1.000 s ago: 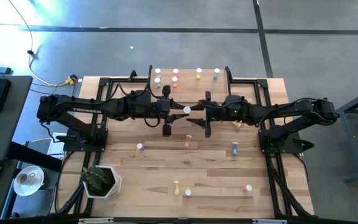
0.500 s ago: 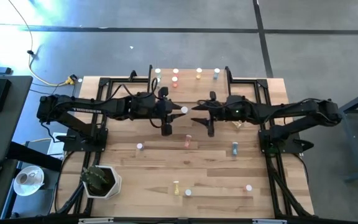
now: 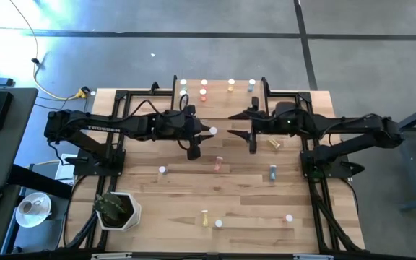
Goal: Pick and place medicine bottles onto shelf by color
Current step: Put the yellow pill bottle on the shelf
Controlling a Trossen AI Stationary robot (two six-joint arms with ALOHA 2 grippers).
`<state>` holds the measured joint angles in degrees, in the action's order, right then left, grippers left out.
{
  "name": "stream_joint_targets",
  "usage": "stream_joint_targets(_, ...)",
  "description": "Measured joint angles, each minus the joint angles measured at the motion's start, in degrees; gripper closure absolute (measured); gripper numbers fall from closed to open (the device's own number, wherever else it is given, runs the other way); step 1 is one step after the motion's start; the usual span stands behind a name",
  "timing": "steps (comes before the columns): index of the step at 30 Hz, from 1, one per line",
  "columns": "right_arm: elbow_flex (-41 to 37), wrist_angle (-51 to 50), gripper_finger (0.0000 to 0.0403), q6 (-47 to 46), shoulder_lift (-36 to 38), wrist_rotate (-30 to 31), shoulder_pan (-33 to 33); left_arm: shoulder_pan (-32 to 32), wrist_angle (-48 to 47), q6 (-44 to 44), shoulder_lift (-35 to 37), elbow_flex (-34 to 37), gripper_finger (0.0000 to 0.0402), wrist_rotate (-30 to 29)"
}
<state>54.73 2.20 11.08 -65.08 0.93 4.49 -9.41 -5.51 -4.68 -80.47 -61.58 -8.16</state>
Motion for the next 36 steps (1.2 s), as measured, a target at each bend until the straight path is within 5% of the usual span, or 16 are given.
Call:
stream_joint_targets(10, 5.5, -7.3, 0.0203, 1.0, -4.4, -1.1, 0.1, 0.1, 0.9, 0.0, -1.7, 0.0, 0.0312, 0.1)
stream_joint_targets(36, 5.6, -1.7, 0.0203, -0.7, -13.8, -4.2, 1.3, 0.1, 0.5, 0.0, -2.2, 0.0, 0.0312, 0.1)
